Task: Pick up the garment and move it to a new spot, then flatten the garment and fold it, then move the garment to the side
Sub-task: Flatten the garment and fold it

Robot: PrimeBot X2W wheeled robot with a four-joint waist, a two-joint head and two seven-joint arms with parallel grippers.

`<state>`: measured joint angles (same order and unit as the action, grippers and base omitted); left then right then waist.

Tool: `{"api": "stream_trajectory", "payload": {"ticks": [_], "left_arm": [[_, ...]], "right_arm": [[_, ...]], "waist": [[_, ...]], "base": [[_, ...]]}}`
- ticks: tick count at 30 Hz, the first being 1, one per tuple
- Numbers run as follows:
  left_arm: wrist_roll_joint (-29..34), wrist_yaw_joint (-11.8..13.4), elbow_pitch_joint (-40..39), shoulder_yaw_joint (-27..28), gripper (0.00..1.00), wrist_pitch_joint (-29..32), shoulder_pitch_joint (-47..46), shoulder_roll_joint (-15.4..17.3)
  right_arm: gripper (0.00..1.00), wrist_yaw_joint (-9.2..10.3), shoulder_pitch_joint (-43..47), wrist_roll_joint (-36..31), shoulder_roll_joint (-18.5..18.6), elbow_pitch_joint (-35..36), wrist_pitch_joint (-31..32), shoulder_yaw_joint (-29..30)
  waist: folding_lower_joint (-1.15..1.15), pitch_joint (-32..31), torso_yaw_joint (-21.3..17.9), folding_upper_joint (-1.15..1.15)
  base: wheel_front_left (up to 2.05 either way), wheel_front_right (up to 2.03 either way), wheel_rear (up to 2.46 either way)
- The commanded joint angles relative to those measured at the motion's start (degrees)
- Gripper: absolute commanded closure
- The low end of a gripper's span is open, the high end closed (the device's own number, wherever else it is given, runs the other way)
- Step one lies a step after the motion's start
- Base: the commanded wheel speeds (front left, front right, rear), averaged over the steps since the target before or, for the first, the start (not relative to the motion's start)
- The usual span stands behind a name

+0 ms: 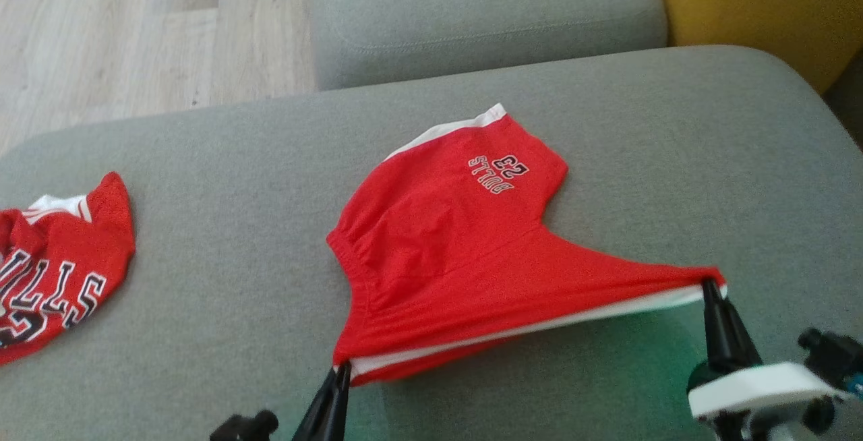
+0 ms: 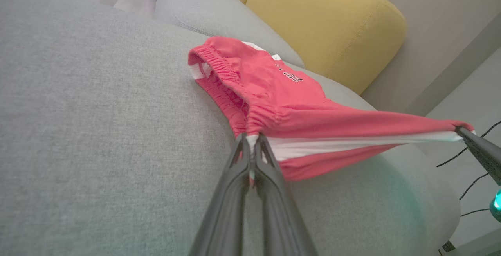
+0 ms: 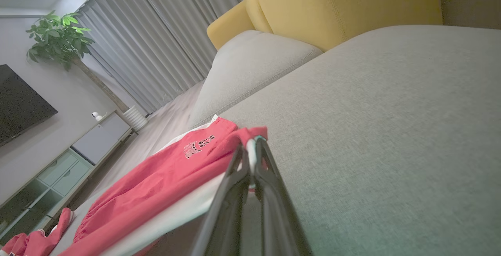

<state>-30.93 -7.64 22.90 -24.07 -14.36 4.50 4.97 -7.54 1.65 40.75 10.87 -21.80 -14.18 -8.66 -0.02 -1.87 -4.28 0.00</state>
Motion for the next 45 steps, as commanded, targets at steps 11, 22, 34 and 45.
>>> {"api": "stream_trajectory", "payload": {"ticks": [11, 22, 34, 45], "left_arm": [[-2.78, 0.16, -1.94, -0.88, 1.0, -0.63, -17.43, 0.57], [-3.86, 0.16, 4.33, -3.77, 1.0, -0.63, -34.91, -1.84], [-6.55, 0.16, 8.36, -3.83, 0.0, -0.63, -40.88, -2.08], [0.18, 0.57, 6.14, 4.0, 0.0, -0.63, -32.26, -2.09]], "right_arm": [[1.0, 0.05, -22.44, -6.68, 0.29, -1.41, 3.49, -0.46], [1.0, 0.05, -47.69, -20.95, -1.07, -21.29, 4.1, -0.3], [0.0, 0.05, -58.07, -29.18, -3.91, -35.86, -0.26, 2.76], [0.0, 0.05, -49.83, -35.07, -2.29, -35.38, -0.8, 5.49]], "waist": [[0.02, 8.03, 4.45, 0.0], [0.02, 19.01, 10.18, 0.0], [0.02, 22.32, 12.03, 0.0], [0.02, 20.69, 11.58, 0.0]], "base": [[0.0, 0.0, 0.0], [0.0, 0.0, 0.0], [0.0, 0.0, 0.0], [0.0, 0.0, 0.0]]}}
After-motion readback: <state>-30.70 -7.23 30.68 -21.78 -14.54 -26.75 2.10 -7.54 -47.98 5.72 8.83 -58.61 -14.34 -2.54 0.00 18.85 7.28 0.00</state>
